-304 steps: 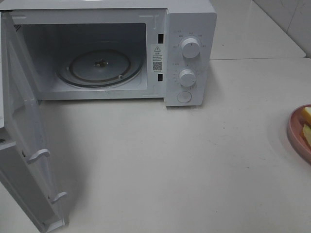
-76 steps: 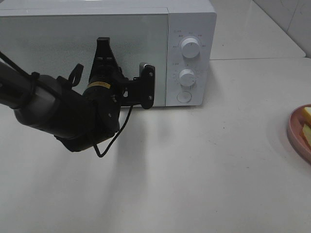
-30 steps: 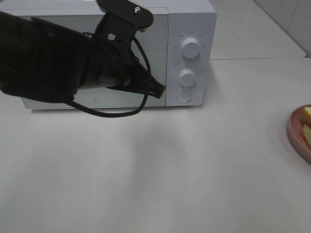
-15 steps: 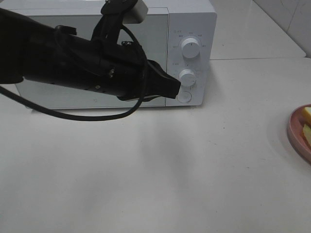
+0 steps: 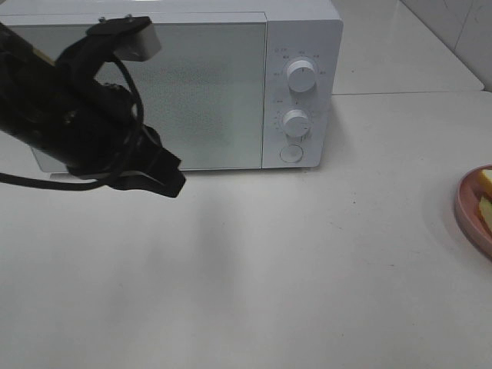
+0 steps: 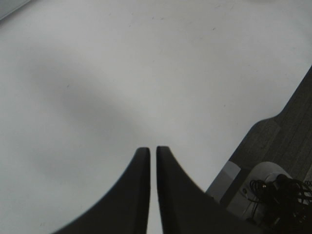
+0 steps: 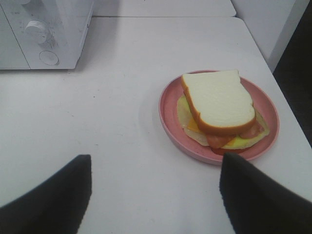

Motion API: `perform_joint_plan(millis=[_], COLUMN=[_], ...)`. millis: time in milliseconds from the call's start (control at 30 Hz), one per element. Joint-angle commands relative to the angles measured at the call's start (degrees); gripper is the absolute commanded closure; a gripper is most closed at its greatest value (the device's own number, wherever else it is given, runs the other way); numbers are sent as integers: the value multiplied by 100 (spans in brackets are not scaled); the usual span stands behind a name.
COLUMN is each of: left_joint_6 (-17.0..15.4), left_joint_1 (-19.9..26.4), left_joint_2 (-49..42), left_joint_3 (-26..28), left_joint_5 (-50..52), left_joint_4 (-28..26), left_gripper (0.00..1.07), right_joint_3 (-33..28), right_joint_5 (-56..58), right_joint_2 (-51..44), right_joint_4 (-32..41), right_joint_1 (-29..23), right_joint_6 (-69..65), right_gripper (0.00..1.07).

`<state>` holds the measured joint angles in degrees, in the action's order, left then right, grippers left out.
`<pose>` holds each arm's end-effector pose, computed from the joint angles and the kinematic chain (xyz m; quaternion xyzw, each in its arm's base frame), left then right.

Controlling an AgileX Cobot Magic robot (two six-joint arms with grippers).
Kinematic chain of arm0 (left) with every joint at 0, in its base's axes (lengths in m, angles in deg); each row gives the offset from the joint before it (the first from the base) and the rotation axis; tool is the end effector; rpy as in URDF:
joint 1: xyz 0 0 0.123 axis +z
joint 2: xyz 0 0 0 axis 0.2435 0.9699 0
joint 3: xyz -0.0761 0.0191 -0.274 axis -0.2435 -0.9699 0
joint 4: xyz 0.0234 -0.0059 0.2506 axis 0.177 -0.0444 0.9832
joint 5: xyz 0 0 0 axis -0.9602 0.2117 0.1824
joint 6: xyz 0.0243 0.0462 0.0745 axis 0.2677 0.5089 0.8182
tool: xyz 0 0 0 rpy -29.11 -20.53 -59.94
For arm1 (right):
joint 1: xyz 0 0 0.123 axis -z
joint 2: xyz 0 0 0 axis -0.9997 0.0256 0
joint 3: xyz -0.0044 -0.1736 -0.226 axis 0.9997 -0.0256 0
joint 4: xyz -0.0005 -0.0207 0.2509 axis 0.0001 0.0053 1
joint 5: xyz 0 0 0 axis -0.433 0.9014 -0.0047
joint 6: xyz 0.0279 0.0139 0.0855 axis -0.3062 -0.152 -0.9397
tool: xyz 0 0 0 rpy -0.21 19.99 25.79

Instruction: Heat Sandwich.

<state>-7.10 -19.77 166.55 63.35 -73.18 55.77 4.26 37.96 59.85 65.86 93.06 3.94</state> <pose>0.2285 -0.1908 0.2543 0.3247 0.8911 -0.2368 0.2106 -0.0038 0.0043 0.2820 0.0054 0.8370 -0.0133 0.5471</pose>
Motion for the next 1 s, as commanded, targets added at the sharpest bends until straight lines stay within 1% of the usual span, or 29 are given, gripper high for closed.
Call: perform_joint_plan(millis=[33,67,100,133,167,200,233,300,333,367,433,467,500,533,600,633,667,767,800,833,900,933,967,1000], left_joint_6=[-670,-670,-848,-911,-922,-928,-928,-991,-1089,-1089,-1192,-1364,-1473,-1473,-1610,-1696,-1696,-1707,-1765,-1765,-1799,-1896,-1960,-1960], left_joint_1=[304,304,579,722,854,1192,1192,1530,1896,1896,2217,2527,2693,2693,2991,3306,3306,3690,3850,3850,3925,3925,3925,3925], left_joint_2=[-350,-350,-516,-613,-699,-888,-888,-1043,-1215,-1215,-1409,-1581,-1679,-1679,-1851,-2051,-2051,-2452,-2739,-2739,-3088,-3432,-3621,-3621], left_joint_3=[17,17,17,17,17,11,11,6,6,6,6,6,6,6,-6,-69,-69,-309,-498,-498,-751,-991,-1106,-1106], left_joint_5=[-556,-556,-905,-1112,-1272,-1604,-1604,-1828,-1931,-1931,-1994,-2057,-2103,-2103,-2194,-2235,-2235,-2252,-2252,-2252,-2252,-2252,-2252,-2252], left_joint_4=[504,504,647,682,705,756,756,859,1043,1043,1289,1593,1776,1776,2074,2263,2263,2361,2372,2372,2389,2429,2447,2447], left_gripper=[57,57,40,36,36,36,36,36,36,36,36,36,36,36,36,36,36,36,36,36,36,36,36,36], right_joint_3=[-6,-6,-6,-6,-6,-6,-6,-6,-6,-6,-6,-6,-6,-6,-6,-6,-6,-6,-6,-6,-6,-6,-6,-6], right_joint_5=[-63,-63,-63,-63,-63,-63,-63,-63,-63,-63,-63,-63,-63,-63,-63,-63,-63,-63,-63,-63,-63,-63,-63,-63], right_joint_2=[-138,-138,-138,-138,-138,-138,-138,-138,-138,-138,-138,-138,-138,-138,-138,-138,-138,-138,-138,-138,-138,-138,-138,-138], right_joint_4=[11,11,11,11,11,11,11,11,11,11,11,11,11,11,11,11,11,11,11,11,11,11,11,11], right_joint_1=[-11,-11,-11,-11,-11,-11,-11,-11,-11,-11,-11,-11,-11,-11,-11,-11,-11,-11,-11,-11,-11,-11,-11,-11], right_joint_6=[-17,-17,-17,-17,-17,-17,-17,-17,-17,-17,-17,-17,-17,-17,-17,-17,-17,-17,-17,-17,-17,-17,-17,-17], right_gripper=[36,36,36,36,36,36,36,36,36,36,36,36,36,36,36,36,36,36,36,36,36,36,36,36])
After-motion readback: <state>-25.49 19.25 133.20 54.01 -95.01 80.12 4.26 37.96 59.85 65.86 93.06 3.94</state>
